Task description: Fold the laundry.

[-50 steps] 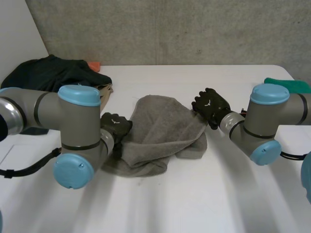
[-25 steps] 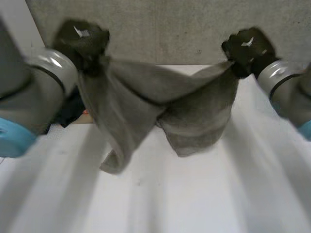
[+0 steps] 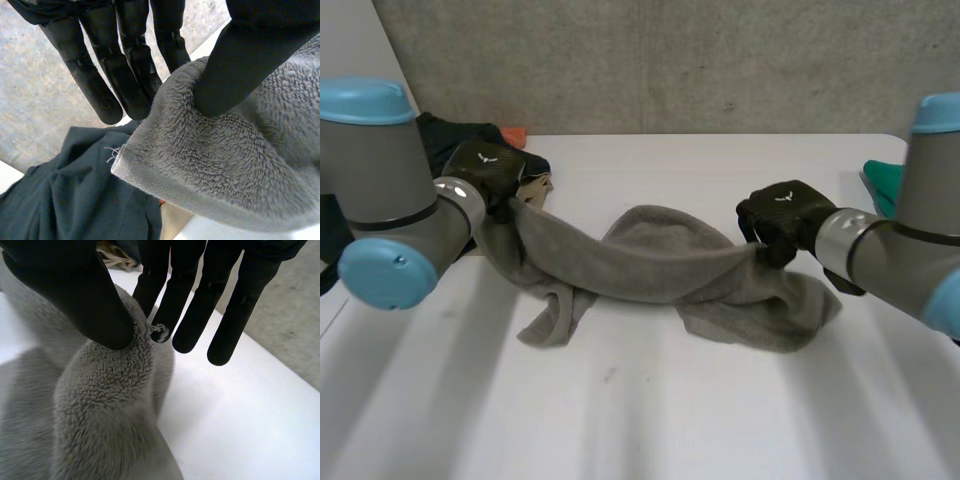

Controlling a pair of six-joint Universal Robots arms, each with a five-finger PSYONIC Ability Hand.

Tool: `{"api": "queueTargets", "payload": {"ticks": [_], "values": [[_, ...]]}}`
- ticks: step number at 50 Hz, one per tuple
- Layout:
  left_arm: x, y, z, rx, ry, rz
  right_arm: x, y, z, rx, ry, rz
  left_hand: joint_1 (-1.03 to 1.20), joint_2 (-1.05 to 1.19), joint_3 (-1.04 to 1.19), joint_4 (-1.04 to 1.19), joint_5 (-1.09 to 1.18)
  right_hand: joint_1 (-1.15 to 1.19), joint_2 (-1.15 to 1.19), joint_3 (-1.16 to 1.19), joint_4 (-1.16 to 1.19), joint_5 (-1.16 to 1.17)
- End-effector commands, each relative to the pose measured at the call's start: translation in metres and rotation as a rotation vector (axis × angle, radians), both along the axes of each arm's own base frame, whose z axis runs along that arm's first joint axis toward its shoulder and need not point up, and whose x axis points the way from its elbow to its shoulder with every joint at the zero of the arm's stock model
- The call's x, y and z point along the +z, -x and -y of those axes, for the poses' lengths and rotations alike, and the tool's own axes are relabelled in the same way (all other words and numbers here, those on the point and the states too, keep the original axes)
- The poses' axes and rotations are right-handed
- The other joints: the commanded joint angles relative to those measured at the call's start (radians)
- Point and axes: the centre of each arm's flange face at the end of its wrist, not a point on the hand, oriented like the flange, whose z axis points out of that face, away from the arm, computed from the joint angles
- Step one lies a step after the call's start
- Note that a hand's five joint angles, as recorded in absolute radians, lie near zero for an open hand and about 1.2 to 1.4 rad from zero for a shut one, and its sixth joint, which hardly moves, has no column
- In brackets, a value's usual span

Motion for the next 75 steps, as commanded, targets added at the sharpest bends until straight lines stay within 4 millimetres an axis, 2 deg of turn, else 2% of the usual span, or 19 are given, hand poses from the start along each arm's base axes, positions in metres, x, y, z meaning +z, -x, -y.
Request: {"api": "queueTargets", "payload": {"ticks": [1,3,4,8,11,14,17,20,28,37,42,47,48,49,53,56,60,67,75], "values": [[0.053,0.007,0.049,-0.021,0.287,-0.175,0.030,-0.020,0.055,-0.094,0.257,0.181,0.244,0.204,0.209,0.201,0.238,0.265,0.222,0.218,0.203,0.224],[0.084,0.009,0.054,-0.027,0.394,-0.256,0.057,-0.023,0.066,-0.123,0.363,0.265,0.244,0.204,0.209,0.201,0.238,0.265,0.222,0.218,0.203,0.224],[0.118,0.008,0.055,-0.026,0.505,-0.345,0.086,-0.023,0.075,-0.159,0.473,0.362,0.244,0.204,0.209,0.201,0.238,0.265,0.222,0.218,0.203,0.224],[0.190,-0.004,0.046,0.020,0.730,-0.550,0.154,-0.017,0.079,-0.228,0.711,0.595,0.244,0.204,0.209,0.201,0.238,0.265,0.222,0.218,0.203,0.224],[0.226,-0.012,0.035,0.044,0.848,-0.662,0.198,-0.011,0.067,-0.236,0.866,0.734,0.244,0.204,0.209,0.201,0.238,0.265,0.222,0.218,0.203,0.224],[0.231,-0.011,0.033,0.023,0.868,-0.680,0.213,-0.009,0.057,-0.221,0.912,0.751,0.244,0.204,0.209,0.201,0.238,0.265,0.222,0.218,0.203,0.224],[0.223,-0.007,0.031,0.011,0.828,-0.662,0.208,-0.011,0.054,-0.203,0.886,0.715,0.244,0.204,0.209,0.201,0.238,0.265,0.222,0.218,0.203,0.224],[0.205,-0.009,0.034,0.019,0.757,-0.635,0.190,-0.014,0.052,-0.191,0.815,0.631,0.244,0.204,0.209,0.201,0.238,0.265,0.222,0.218,0.203,0.224],[0.130,-0.015,0.040,0.056,0.530,-0.532,0.099,-0.015,0.030,-0.181,0.521,0.357,0.244,0.204,0.209,0.201,0.238,0.265,0.222,0.218,0.203,0.224],[0.018,-0.021,0.026,0.013,0.233,-0.379,-0.023,-0.012,-0.013,-0.102,0.207,0.145,0.244,0.204,0.209,0.201,0.238,0.265,0.222,0.218,0.203,0.224],[-0.011,-0.017,0.011,-0.044,0.159,-0.332,-0.061,-0.015,-0.017,-0.077,0.137,0.101,0.244,0.204,0.209,0.201,0.238,0.265,0.222,0.218,0.203,0.224],[-0.017,-0.018,0.003,-0.086,0.154,-0.276,-0.065,-0.013,-0.013,-0.094,0.124,0.060,0.244,0.204,0.209,0.201,0.238,-0.060,-0.103,-0.107,-0.123,-0.101],[-0.013,-0.019,0.000,-0.096,0.164,-0.261,-0.060,-0.009,-0.010,-0.108,0.113,0.055,0.244,0.204,0.209,0.201,0.238,-0.344,-0.386,-0.390,-0.406,-0.384],[-0.012,-0.020,-0.001,-0.096,0.168,-0.255,-0.057,-0.007,-0.009,-0.114,0.109,0.057,0.244,0.204,0.209,0.201,0.238,-0.454,-0.496,-0.501,-0.516,-0.495],[-0.001,-0.028,-0.003,-0.093,0.190,-0.245,-0.028,0.004,0.004,-0.149,0.130,0.084,0.244,0.204,0.209,0.201,0.238,-0.616,-0.658,-0.663,-0.678,-0.657],[0.003,-0.033,-0.004,-0.091,0.191,-0.253,-0.010,0.009,0.014,-0.141,0.139,0.088,0.244,0.204,0.209,0.201,0.238,-0.637,-0.679,-0.684,-0.699,-0.678],[0.005,-0.037,-0.004,-0.088,0.194,-0.259,-0.003,0.012,0.025,-0.086,0.124,0.011,0.244,0.204,0.209,0.201,0.238,-0.631,-0.673,-0.678,-0.693,-0.672],[0.007,-0.040,-0.002,-0.077,0.189,-0.279,-0.014,0.007,0.032,0.062,0.125,-0.208,0.244,0.204,0.209,0.201,0.238,-0.608,-0.650,-0.655,-0.670,-0.648],[0.006,-0.039,-0.009,-0.078,0.152,-0.278,-0.033,-0.019,0.053,0.224,0.284,-0.335,0.244,0.204,0.209,0.201,0.238,-0.616,-0.659,-0.663,-0.678,-0.657]]}}
